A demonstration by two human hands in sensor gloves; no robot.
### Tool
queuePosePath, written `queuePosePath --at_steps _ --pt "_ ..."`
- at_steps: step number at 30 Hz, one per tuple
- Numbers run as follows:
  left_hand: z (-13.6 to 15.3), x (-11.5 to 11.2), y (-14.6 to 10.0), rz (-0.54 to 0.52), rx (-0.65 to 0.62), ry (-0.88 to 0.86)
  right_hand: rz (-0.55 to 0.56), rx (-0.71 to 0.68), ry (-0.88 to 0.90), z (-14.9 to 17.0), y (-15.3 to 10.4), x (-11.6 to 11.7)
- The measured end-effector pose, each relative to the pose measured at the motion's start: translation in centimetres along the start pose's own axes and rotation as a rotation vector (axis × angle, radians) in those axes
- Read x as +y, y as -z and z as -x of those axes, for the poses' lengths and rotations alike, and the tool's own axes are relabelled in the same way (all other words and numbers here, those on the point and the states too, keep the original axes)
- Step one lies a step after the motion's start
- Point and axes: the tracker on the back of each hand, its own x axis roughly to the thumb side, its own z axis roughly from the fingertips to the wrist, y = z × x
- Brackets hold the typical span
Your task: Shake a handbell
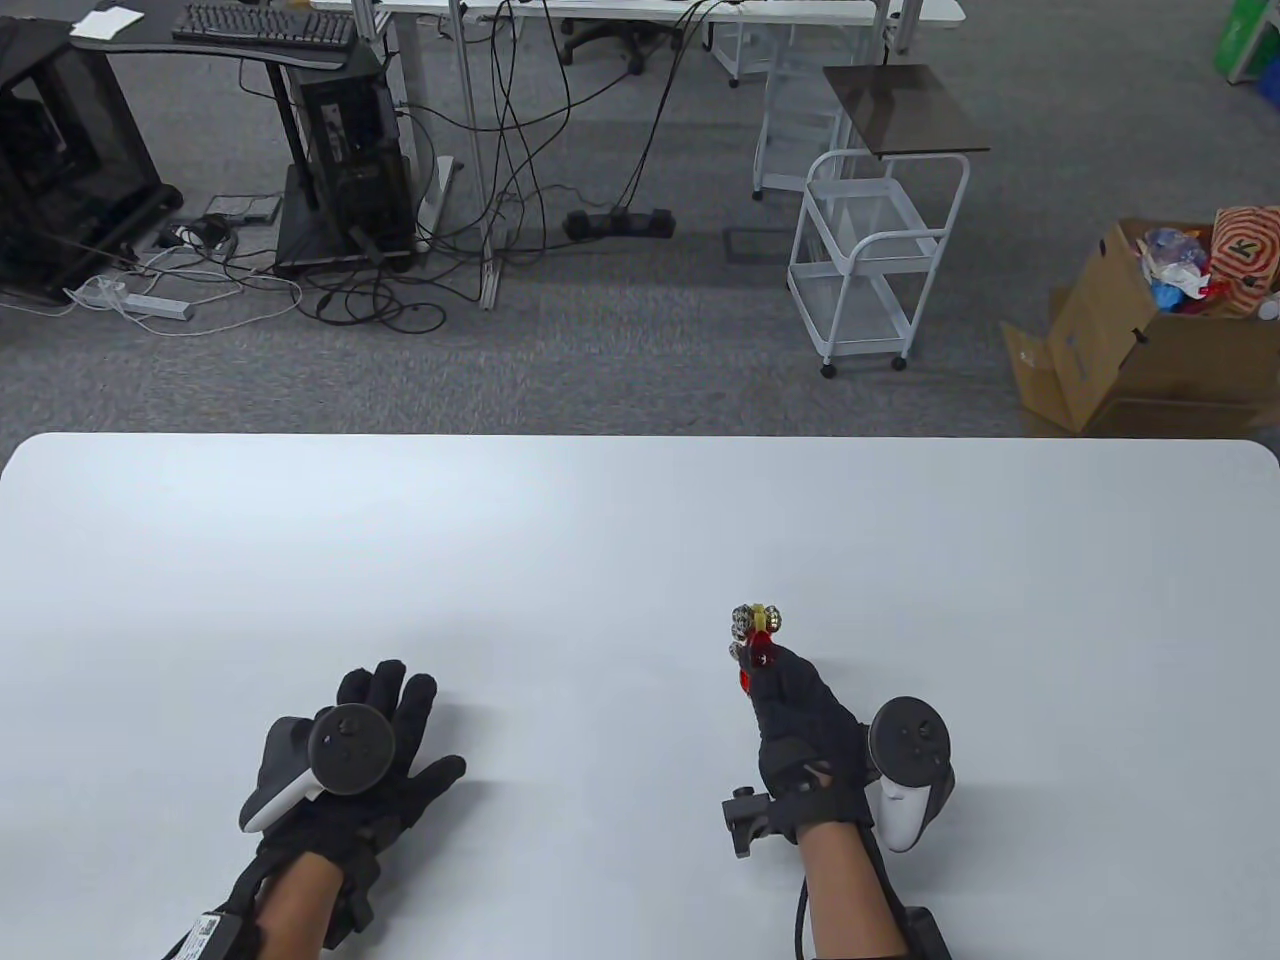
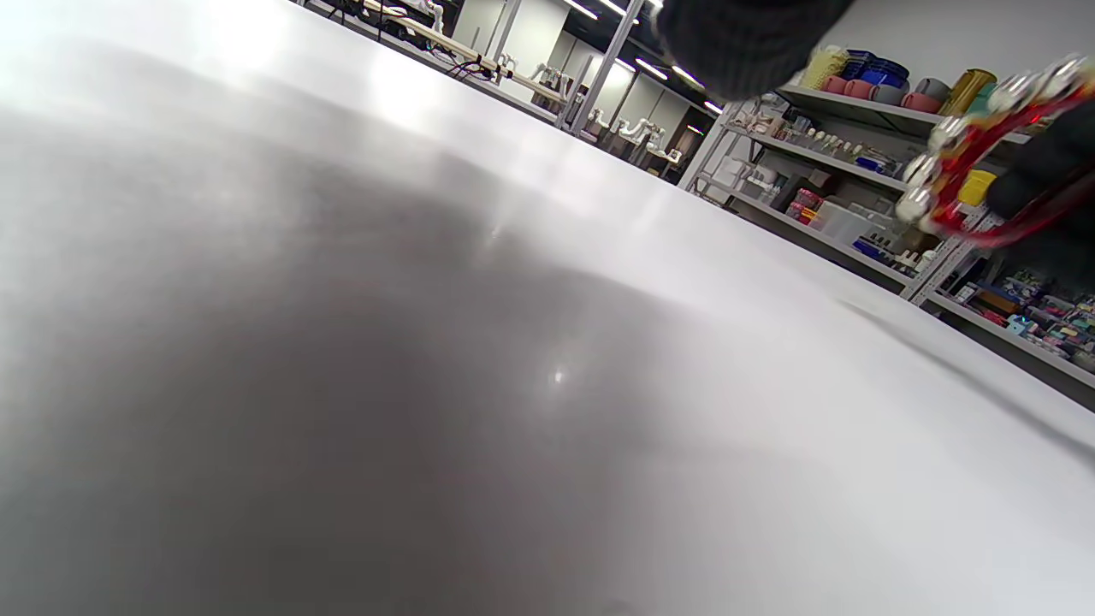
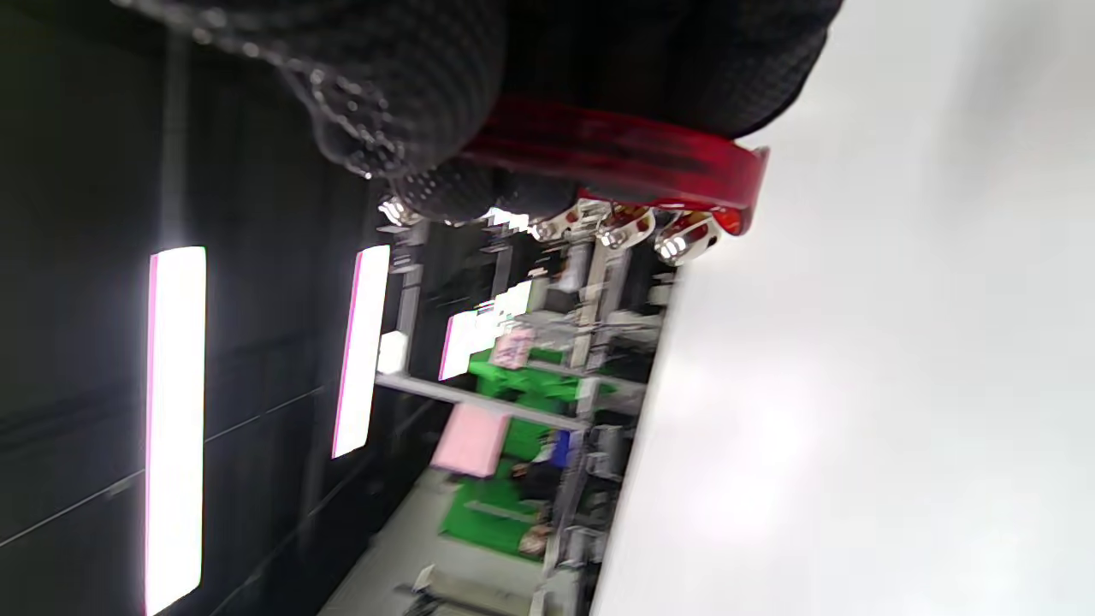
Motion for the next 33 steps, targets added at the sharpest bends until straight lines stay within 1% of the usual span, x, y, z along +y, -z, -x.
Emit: queuePosePath --at_steps 1,2,3,4,5,6,7,8,9,10,11,12,13,14,15,16,18,21,28,33 --pt "0.0 0.1 0.0 -0.003 0.000 -0.005 0.013 -0.118 0.006 -2.4 -0.4 -0.1" --pt "-0.1 0.1 -0.1 -0.006 -0.002 -0.005 0.016 -0.191 0.005 -3.9 -0.8 -0.2" --pt "-0.1 0.2 -0.2 -0.013 -0.007 -0.001 0.017 -0.367 0.008 -7.2 -1.9 -0.4" --pt "-0.1 0.3 -0.3 -0.016 -0.010 0.001 0.020 -0.450 0.022 -8.7 -2.6 -0.5" --pt "-0.2 0.4 -0.3 -0.017 -0.011 0.001 0.037 -0.521 0.043 -10.3 -3.4 -0.7" --pt "-0.1 0.4 -0.4 -0.019 -0.013 0.000 0.052 -0.546 0.055 -11.0 -3.9 -0.9" --pt "-0.1 0.4 -0.4 -0.020 -0.012 -0.001 0.055 -0.545 0.055 -11.0 -3.8 -1.0" --pt "-0.1 0.4 -0.4 -0.019 -0.011 -0.004 0.068 -0.487 0.038 -10.0 -3.3 -1.1" --pt "-0.1 0.3 -0.4 -0.016 -0.010 -0.007 0.075 -0.384 -0.002 -8.0 -2.4 -0.9" --pt "-0.1 0.3 -0.4 -0.015 -0.010 -0.009 0.075 -0.336 -0.019 -7.0 -2.0 -0.8" --pt "-0.2 0.3 -0.4 -0.012 -0.009 -0.010 0.062 -0.206 -0.053 -4.2 -1.0 -0.6" --pt "-0.2 0.2 -0.3 -0.009 -0.008 -0.008 0.036 -0.041 -0.061 -0.6 -0.1 -0.3" --pt "-0.2 0.2 -0.3 -0.008 -0.007 -0.007 0.013 0.029 -0.053 0.9 0.0 -0.1" --pt "-0.2 0.2 -0.3 -0.006 -0.006 -0.008 -0.016 0.129 -0.036 3.3 0.2 0.0" --pt "-0.2 0.2 -0.3 -0.006 -0.005 -0.009 -0.011 0.158 -0.018 4.3 0.4 0.0" --pt "-0.2 0.2 -0.3 -0.006 -0.005 -0.009 0.001 0.167 -0.024 4.4 0.5 -0.2" --pt "-0.2 0.2 -0.3 -0.008 -0.007 -0.005 0.008 0.143 -0.040 3.8 0.7 -0.5" --pt "0.0 0.3 -0.4 -0.013 -0.007 -0.010 0.019 0.127 -0.009 3.4 0.5 -0.6" --pt "0.0 0.4 -0.4 -0.014 -0.008 -0.010 0.014 0.153 -0.022 3.7 0.3 -0.4" --pt "0.1 0.3 -0.3 -0.011 -0.006 -0.013 -0.025 0.189 -0.047 4.2 0.2 0.0"
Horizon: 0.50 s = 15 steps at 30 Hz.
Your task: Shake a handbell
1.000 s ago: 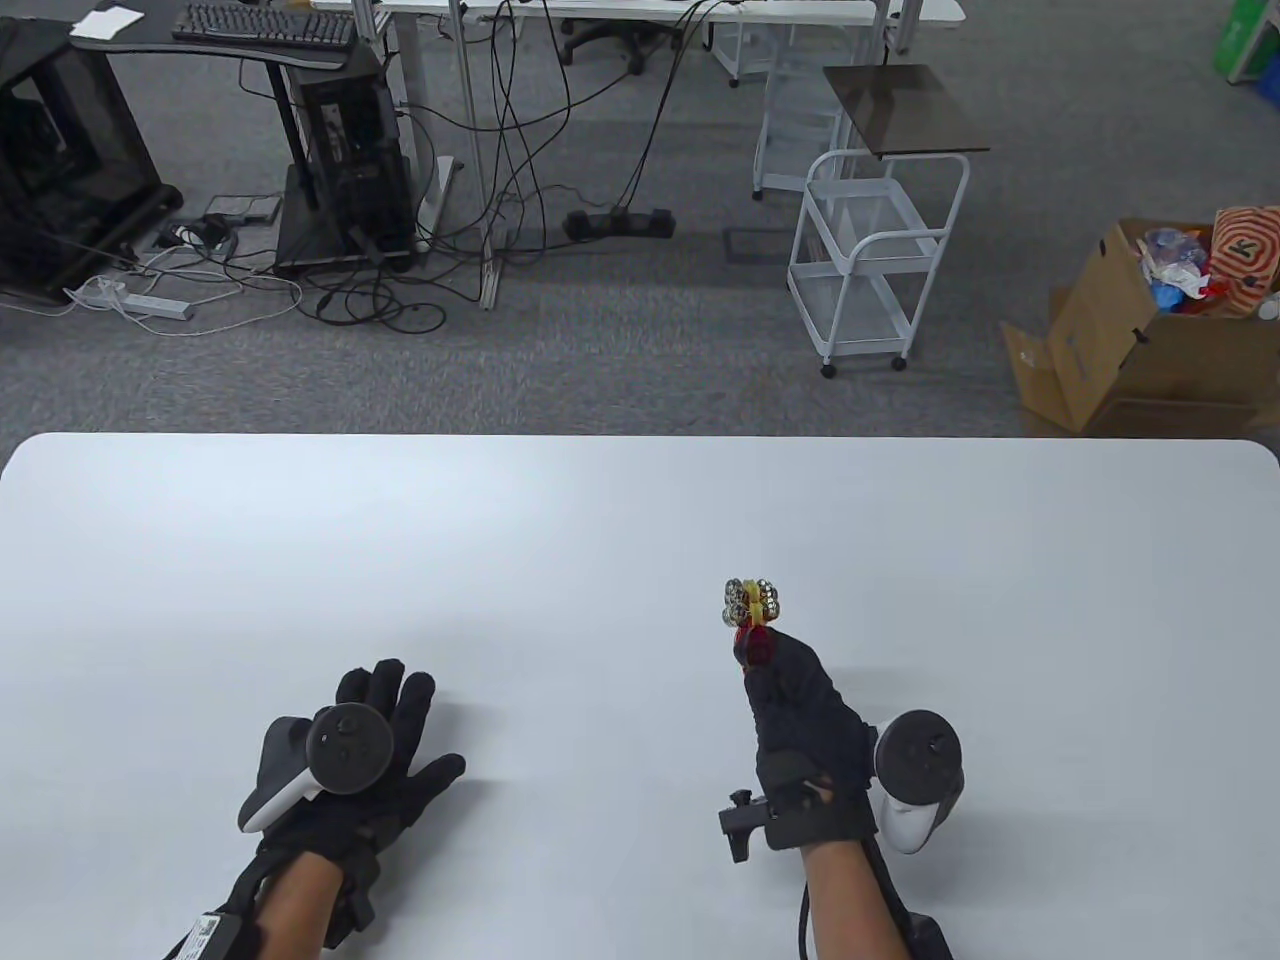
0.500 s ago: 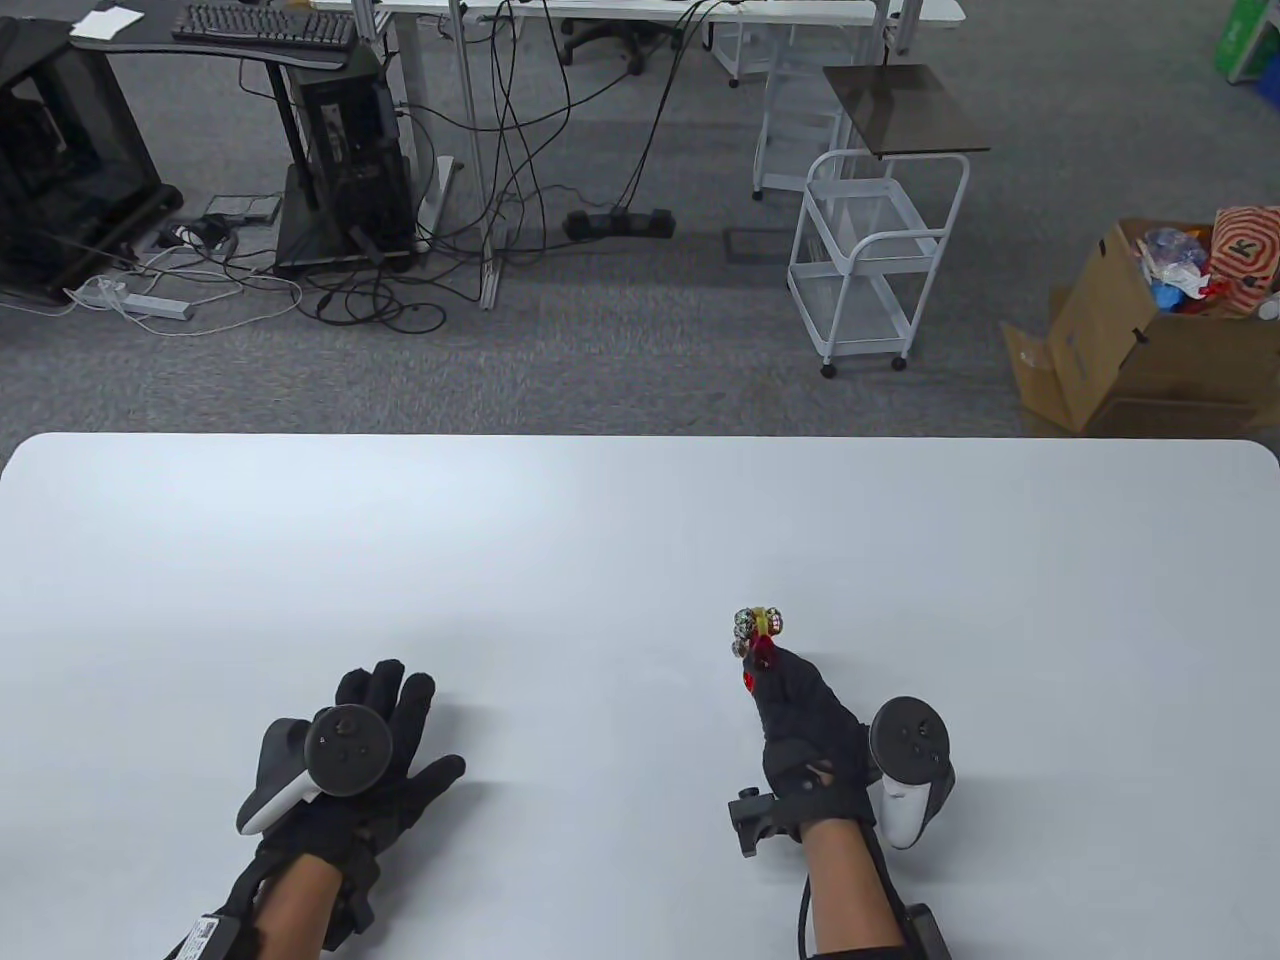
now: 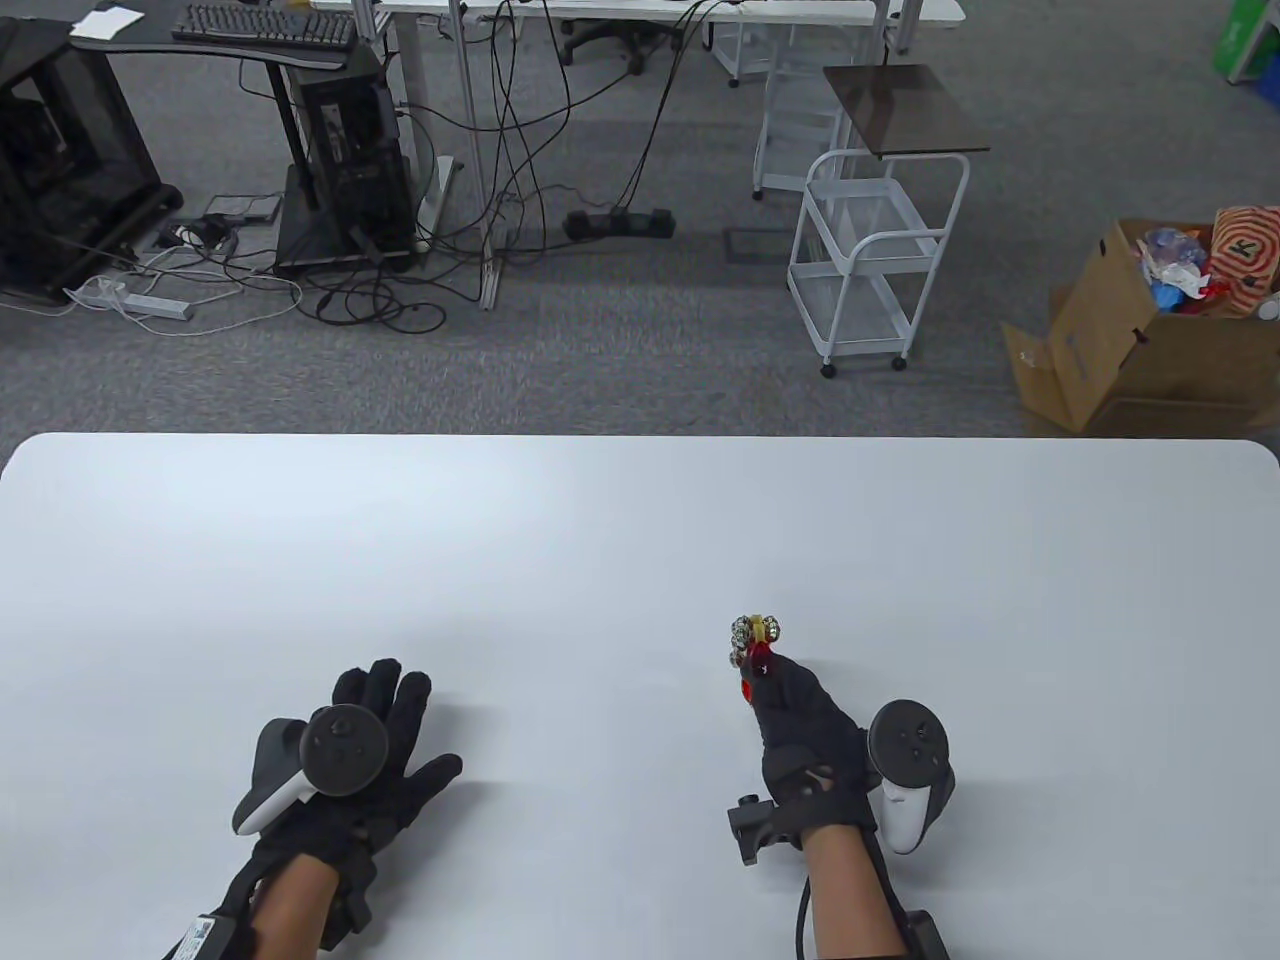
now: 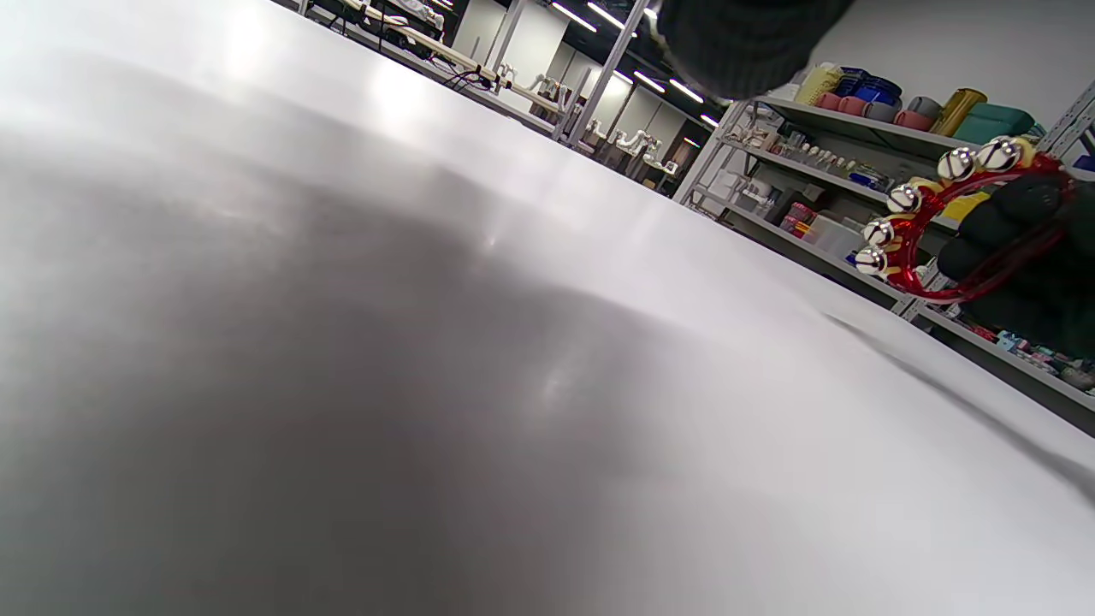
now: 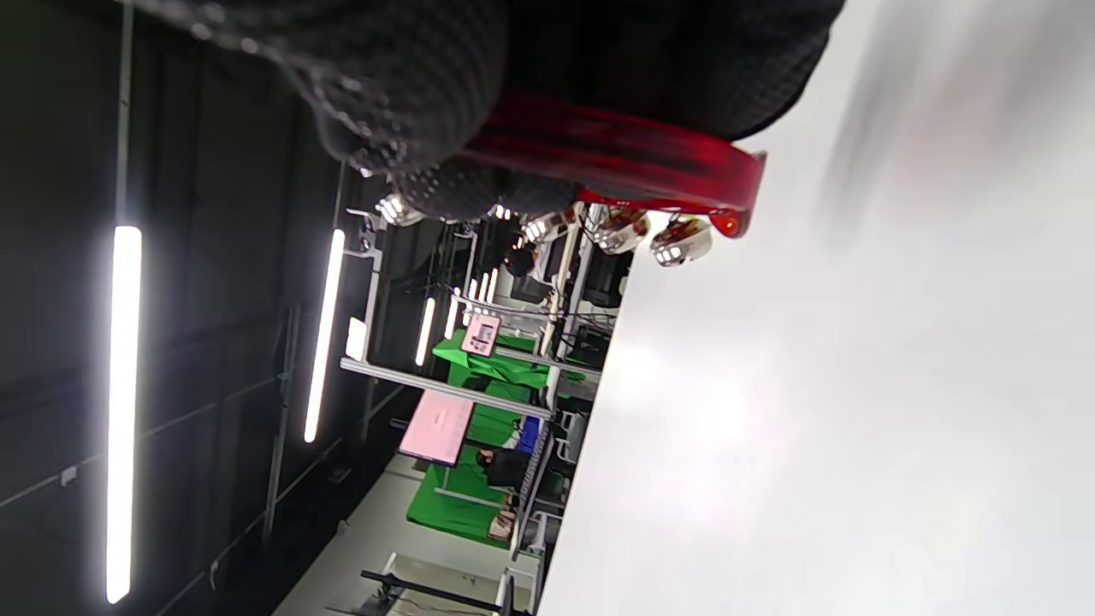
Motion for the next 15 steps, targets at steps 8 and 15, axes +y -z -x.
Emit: queuePosePath --at_steps 8,15 --pt "0.0 0.5 -0.1 -0.012 -0.010 -0.007 0.086 -0.632 0.132 -11.4 -5.4 -2.4" --pt "0.1 0.2 -0.3 -0.008 -0.008 -0.027 0.068 -0.157 -0.027 -2.5 -1.0 -1.1"
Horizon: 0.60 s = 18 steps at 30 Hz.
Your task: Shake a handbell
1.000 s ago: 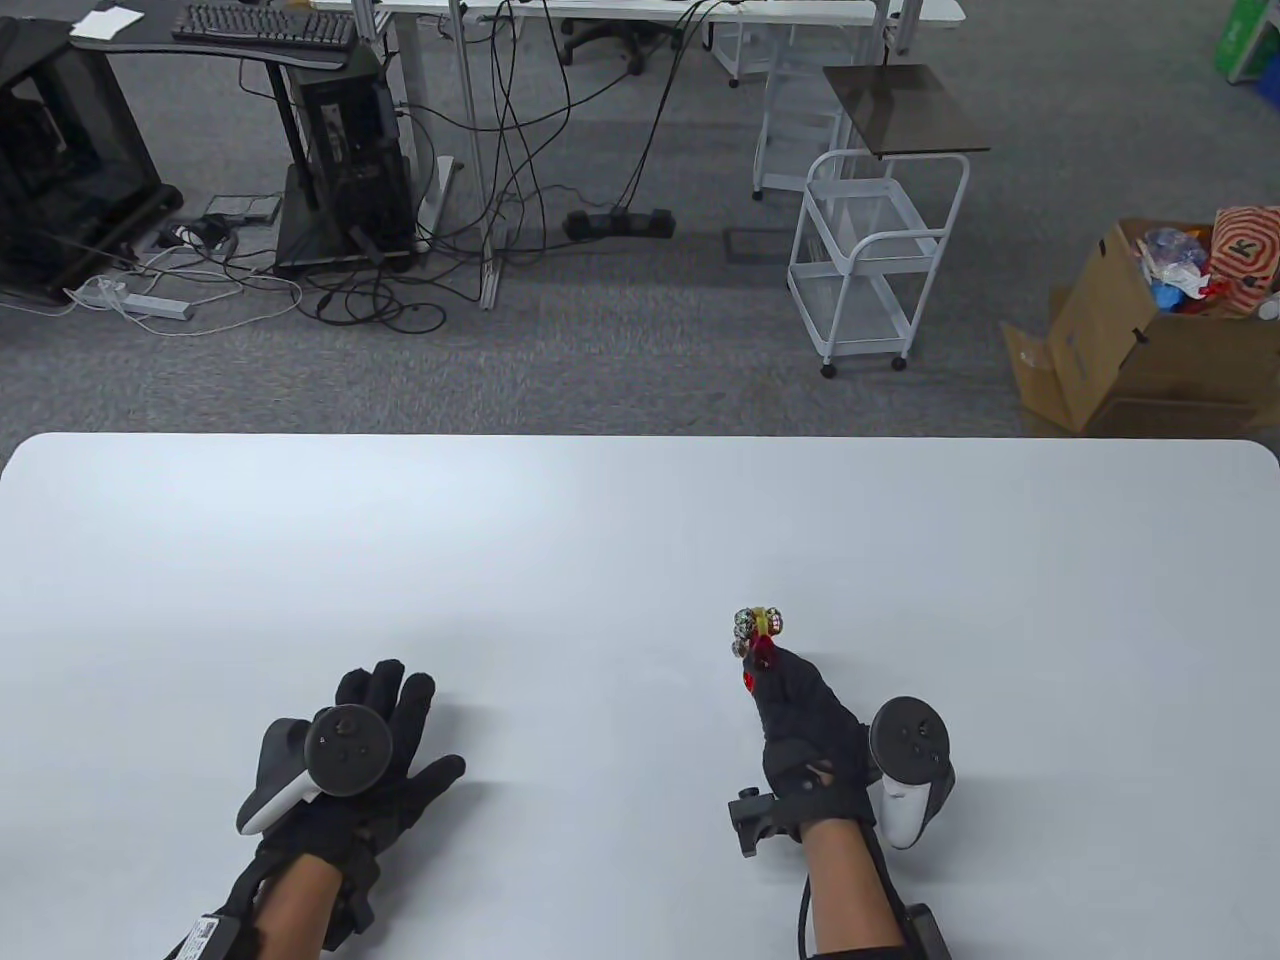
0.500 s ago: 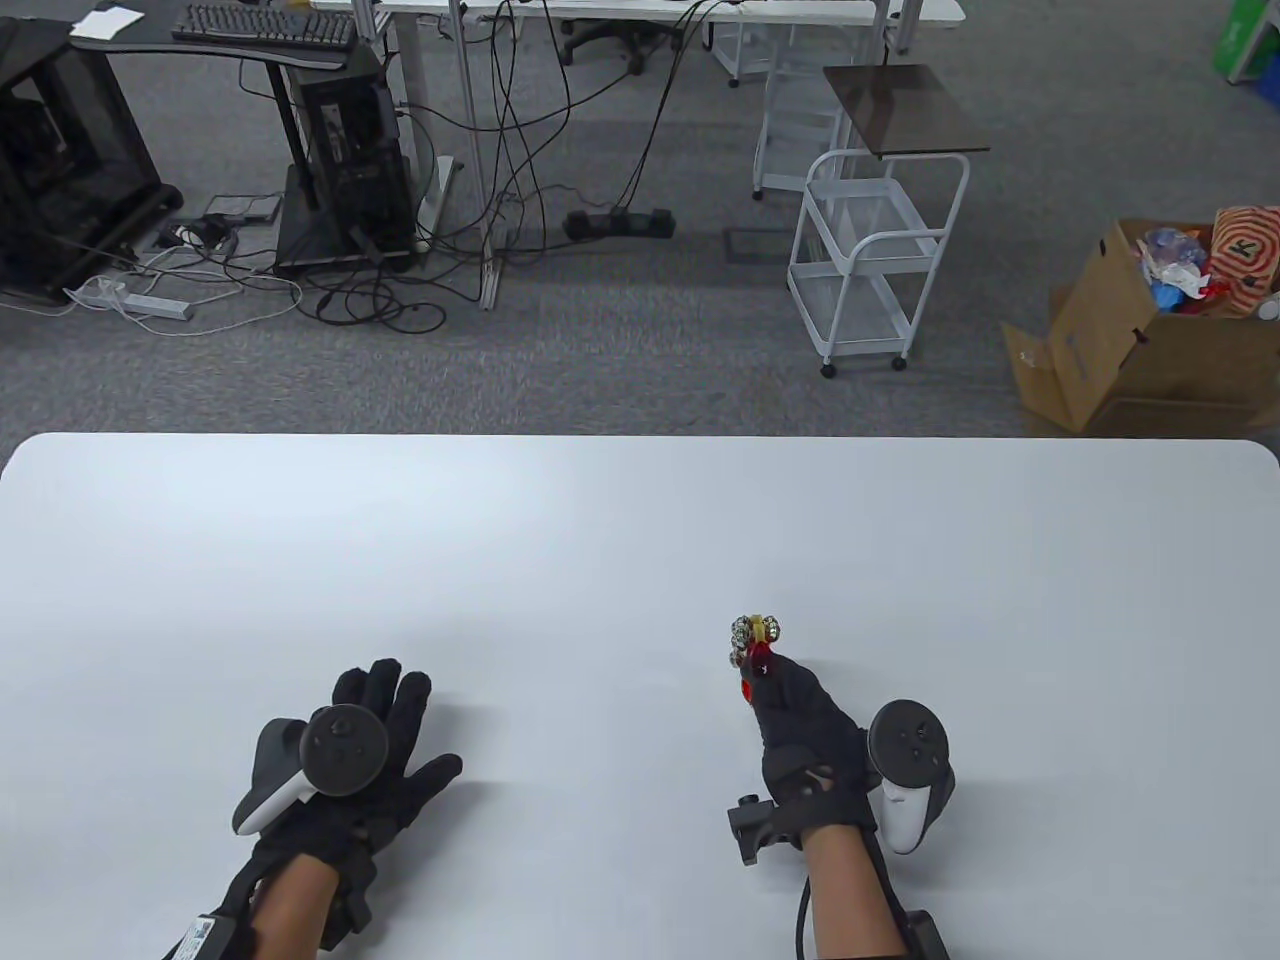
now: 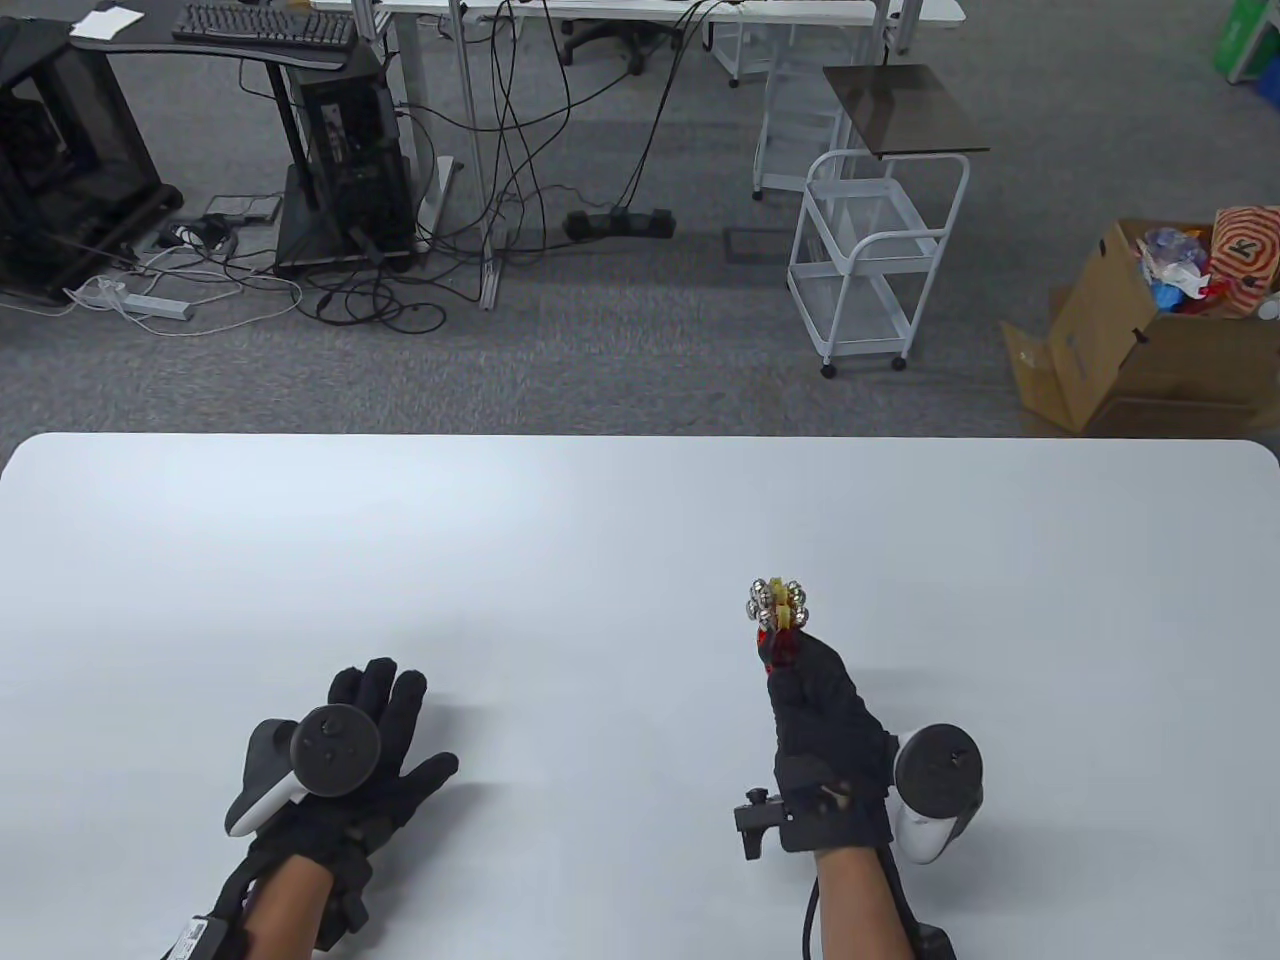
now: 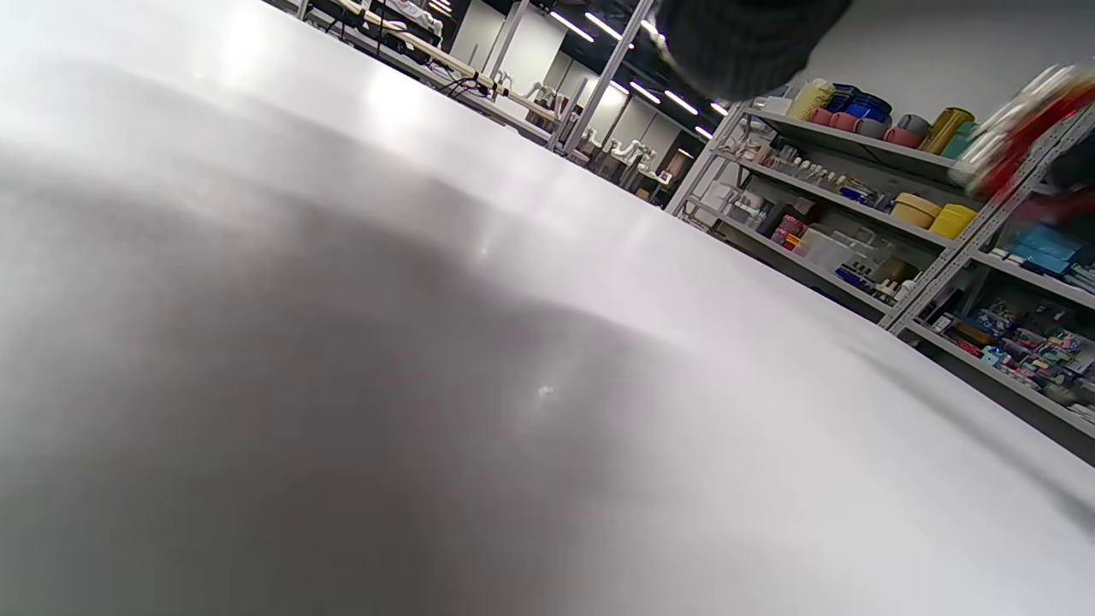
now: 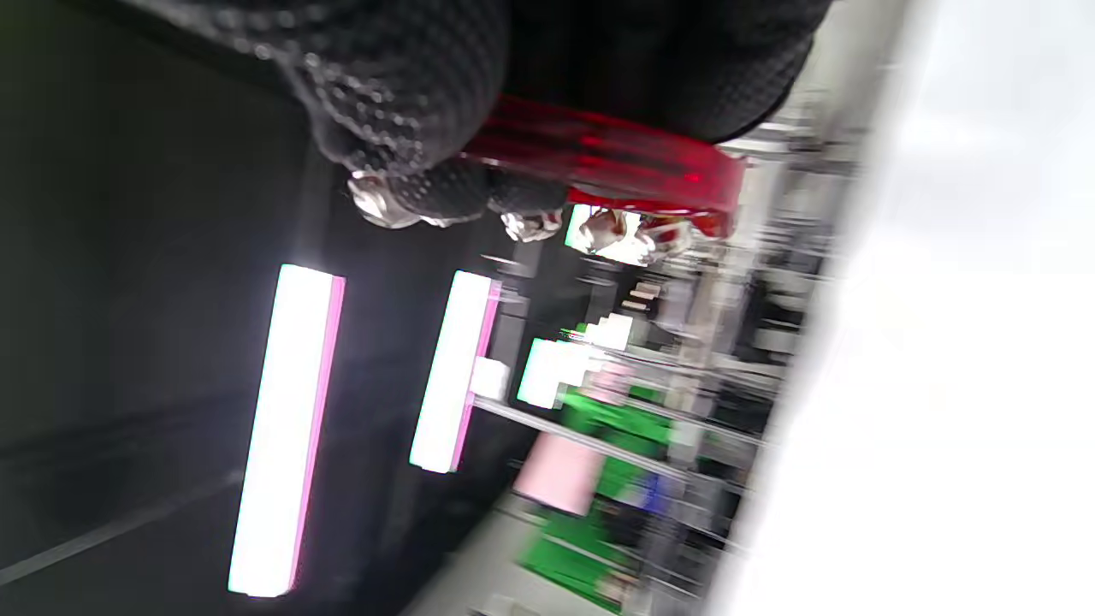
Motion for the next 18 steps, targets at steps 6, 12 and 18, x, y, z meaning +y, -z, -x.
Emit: queuePosePath --at_steps 6,12,18 --pt "-0.1 -0.1 0.0 0.001 0.004 0.009 -0.049 0.070 -0.045 2.1 0.4 0.8" --pt "0.1 -0.4 0.2 0.013 0.019 0.016 -0.036 0.096 -0.029 2.3 0.3 0.5" --pt "0.1 -0.4 0.3 0.009 0.014 0.019 -0.060 0.117 -0.041 2.7 0.3 0.9"
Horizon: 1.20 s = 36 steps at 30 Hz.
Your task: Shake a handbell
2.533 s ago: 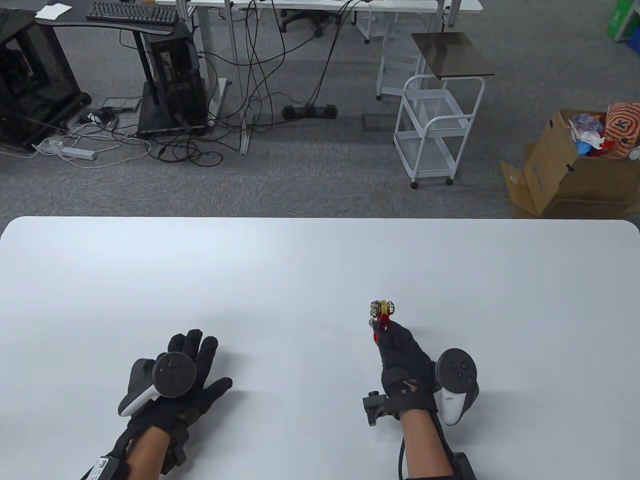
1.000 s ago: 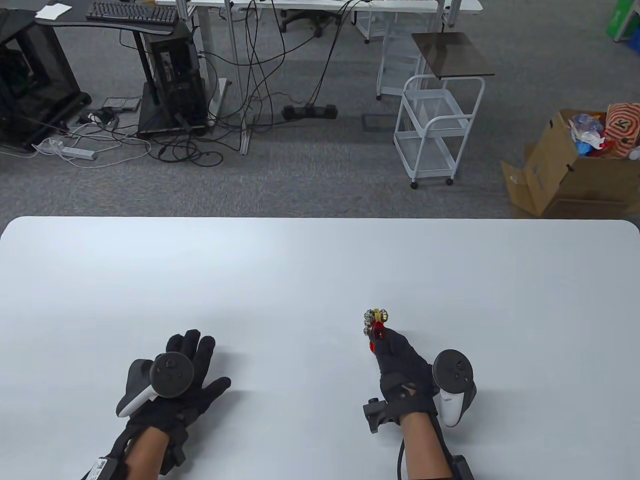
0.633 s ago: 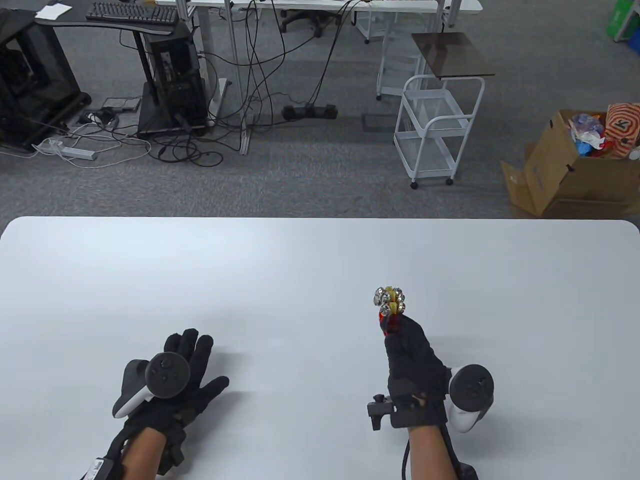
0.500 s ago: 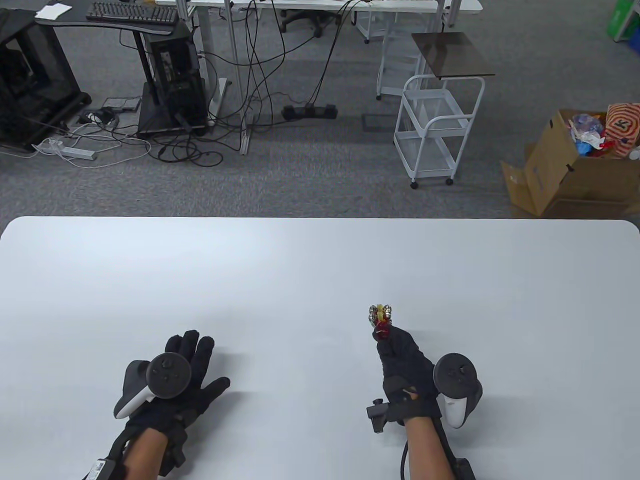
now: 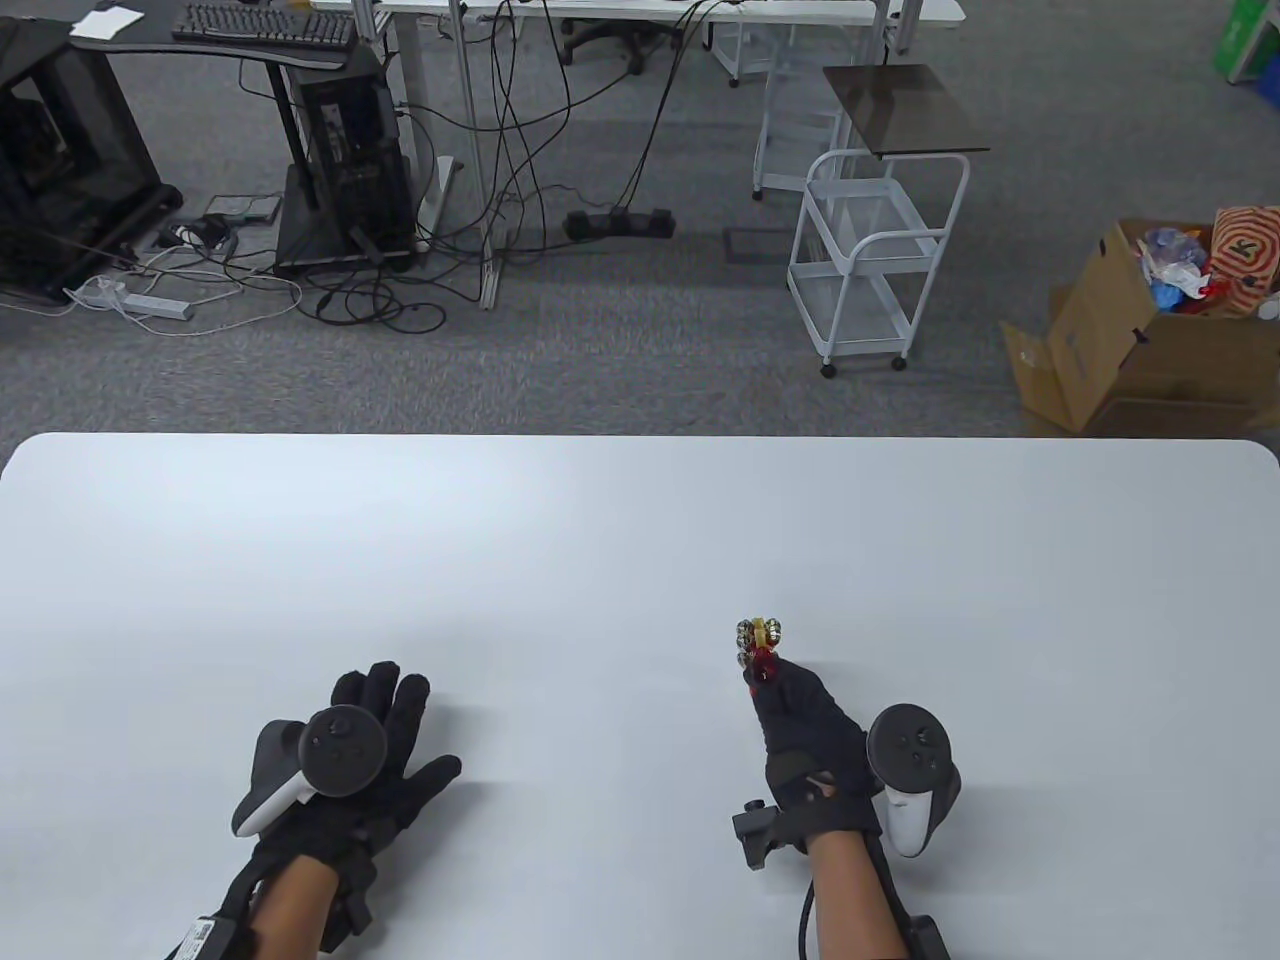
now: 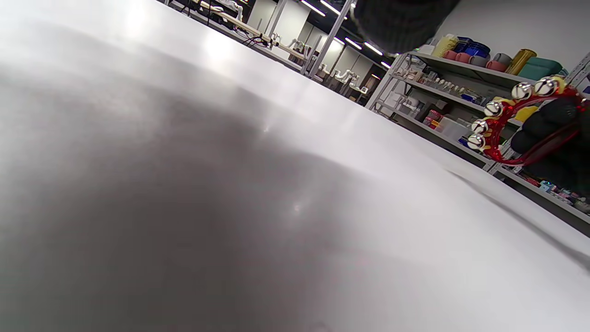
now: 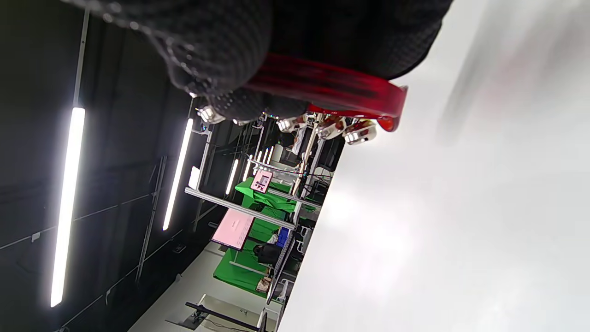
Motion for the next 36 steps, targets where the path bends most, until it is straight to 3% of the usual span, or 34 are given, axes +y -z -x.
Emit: queuePosePath --at_steps 5,8,10,12,14,17,18,22,29,32,36 --pt "0.0 0.0 0.0 0.005 0.004 -0.001 -0.009 0.045 0.017 0.3 0.0 0.1" --pt "0.0 0.0 0.0 0.004 0.002 -0.001 0.053 -0.004 -0.011 -2.0 -0.9 -0.3" --pt "-0.1 0.2 -0.1 -0.005 -0.003 -0.005 0.098 -0.170 0.075 -5.9 -2.4 -1.1" --pt "-0.1 0.4 -0.2 -0.018 -0.008 -0.009 0.142 -0.535 0.154 -11.8 -5.4 -2.5" --pt "-0.1 0.5 -0.3 -0.023 -0.012 -0.008 0.178 -0.694 0.124 -14.1 -7.1 -3.4" --pt "0.0 0.5 -0.3 -0.021 -0.011 -0.011 0.195 -0.598 0.135 -12.3 -5.8 -3.4" --pt "0.0 0.4 -0.3 -0.016 -0.010 -0.014 0.159 -0.444 0.085 -9.4 -3.9 -2.7" --pt "-0.1 0.1 -0.1 -0.002 -0.004 -0.010 0.148 -0.078 0.039 -1.9 -0.9 -1.5" --pt "0.2 0.2 -0.1 -0.010 -0.005 -0.011 0.159 -0.072 0.037 -1.7 -0.7 -2.0" --pt "0.2 0.1 0.0 -0.004 -0.003 -0.011 0.128 -0.075 0.012 -1.8 -0.9 -1.1" --pt "0.1 0.1 -0.1 -0.007 -0.006 -0.009 0.020 -0.138 -0.203 -3.0 -1.4 1.7"
